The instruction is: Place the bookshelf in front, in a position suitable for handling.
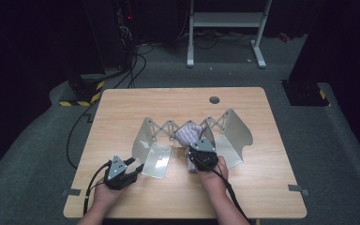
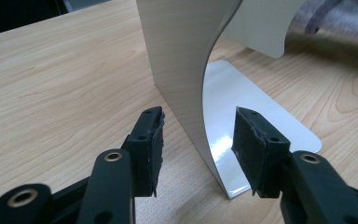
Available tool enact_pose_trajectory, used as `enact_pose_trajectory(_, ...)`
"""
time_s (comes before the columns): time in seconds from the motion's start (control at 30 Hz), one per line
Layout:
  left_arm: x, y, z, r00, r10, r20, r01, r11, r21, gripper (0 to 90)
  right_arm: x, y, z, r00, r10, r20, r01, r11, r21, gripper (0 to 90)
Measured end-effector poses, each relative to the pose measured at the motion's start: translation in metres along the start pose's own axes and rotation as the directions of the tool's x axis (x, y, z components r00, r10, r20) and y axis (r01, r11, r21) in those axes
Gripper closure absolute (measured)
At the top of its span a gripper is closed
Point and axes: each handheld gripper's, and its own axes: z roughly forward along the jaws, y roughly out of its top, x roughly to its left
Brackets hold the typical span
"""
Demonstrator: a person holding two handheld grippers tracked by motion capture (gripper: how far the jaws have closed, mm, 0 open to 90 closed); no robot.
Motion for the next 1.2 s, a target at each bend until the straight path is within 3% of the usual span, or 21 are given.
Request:
enact_pose_trajectory(0.33, 0.000, 0.000, 0.001, 1.0000, 0.006, 0.000, -0.006, 1.0000, 0.007, 52.5, 0.004, 0.017, -0.028, 0.9999, -0.007, -0.011, 0.006, 0.9924, -0.123, 65.8)
enact_pose_trajectory(0.57, -0.001, -0.001, 0.002, 1.0000, 0.006, 0.001, -0.006, 0.9999, 0.013, 52.6, 0.007, 0.015, -0.039, 0.9989, 0.033, -0.035, -0.038, 0.9833, -0.178, 65.8)
enact_pose_trajectory(0.7, -0.002, -0.001, 0.002, 1.0000, 0.007, 0.001, -0.007, 0.9999, 0.012, 52.7, 0.008, 0.013, -0.042, 0.9976, 0.051, -0.046, -0.059, 0.9799, -0.191, 65.7)
enact_pose_trajectory(1.0, -0.002, 0.003, 0.010, 1.0000, 0.001, -0.008, -0.001, 1.0000, -0.005, 57.2, 0.023, 0.006, -0.050, 0.9963, 0.022, -0.083, -0.038, 0.9788, -0.201, 65.3)
enact_pose_trajectory(1.07, -0.002, 0.004, 0.014, 0.9998, -0.020, -0.003, 0.020, 0.9996, -0.020, 60.8, 0.024, 0.006, -0.053, 0.9961, 0.019, -0.086, -0.037, 0.9776, -0.207, 65.2)
enact_pose_trajectory(1.2, -0.004, 0.007, 0.019, 0.9998, -0.012, -0.017, 0.012, 0.9997, -0.020, 67.5, 0.023, 0.007, -0.056, 0.9948, 0.028, -0.098, -0.049, 0.9750, -0.217, 65.0)
